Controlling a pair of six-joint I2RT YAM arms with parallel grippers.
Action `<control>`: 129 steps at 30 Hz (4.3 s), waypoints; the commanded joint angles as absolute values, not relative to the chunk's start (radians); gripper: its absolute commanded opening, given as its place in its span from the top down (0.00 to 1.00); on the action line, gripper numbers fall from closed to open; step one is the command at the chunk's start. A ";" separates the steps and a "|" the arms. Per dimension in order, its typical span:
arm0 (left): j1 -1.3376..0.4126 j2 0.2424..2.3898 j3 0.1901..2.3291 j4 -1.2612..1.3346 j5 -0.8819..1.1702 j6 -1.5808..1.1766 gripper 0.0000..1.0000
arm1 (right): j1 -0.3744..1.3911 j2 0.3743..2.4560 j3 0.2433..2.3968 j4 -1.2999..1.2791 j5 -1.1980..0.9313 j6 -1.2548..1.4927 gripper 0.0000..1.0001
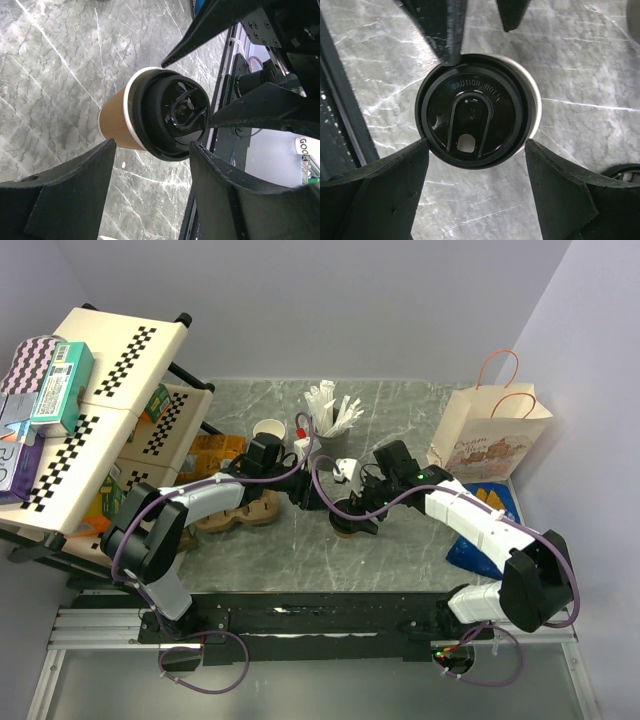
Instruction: Pack the takeout coffee
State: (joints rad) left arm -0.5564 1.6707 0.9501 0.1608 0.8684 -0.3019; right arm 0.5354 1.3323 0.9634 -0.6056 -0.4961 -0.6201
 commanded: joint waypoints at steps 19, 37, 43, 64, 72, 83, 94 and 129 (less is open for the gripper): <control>-0.563 1.690 0.934 0.213 0.859 -0.333 0.34 | 0.545 1.321 0.997 -0.586 -0.503 -0.606 0.13; -0.565 1.718 0.943 0.259 0.917 -0.388 0.33 | 0.462 1.316 1.048 -0.611 -0.635 -0.460 0.00; -0.565 1.723 0.956 0.250 0.917 -0.382 0.33 | 0.474 1.305 1.037 -0.581 -0.635 -0.525 0.00; -0.554 1.724 0.948 0.256 0.922 -0.390 0.33 | 0.614 1.318 0.999 -0.538 -0.480 -0.663 0.00; -0.552 1.723 0.951 0.255 0.920 -0.388 0.33 | 0.617 1.338 1.000 -0.532 -0.437 -0.661 0.00; -0.552 1.724 0.950 0.258 0.922 -0.391 0.33 | 0.615 1.347 1.000 -0.514 -0.391 -0.647 0.00; -0.552 1.730 0.951 0.255 0.922 -0.390 0.33 | 0.614 1.351 0.997 -0.518 -0.382 -0.649 0.00; -0.566 1.755 0.980 0.238 0.856 -0.403 0.38 | 0.601 1.330 0.973 -0.563 -0.429 -0.650 0.05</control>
State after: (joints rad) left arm -0.5549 1.7378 0.9390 0.2268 0.8623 -0.4129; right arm 0.6086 1.3468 0.9871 -0.5591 -0.4061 -0.6453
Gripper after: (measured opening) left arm 0.620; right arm 0.955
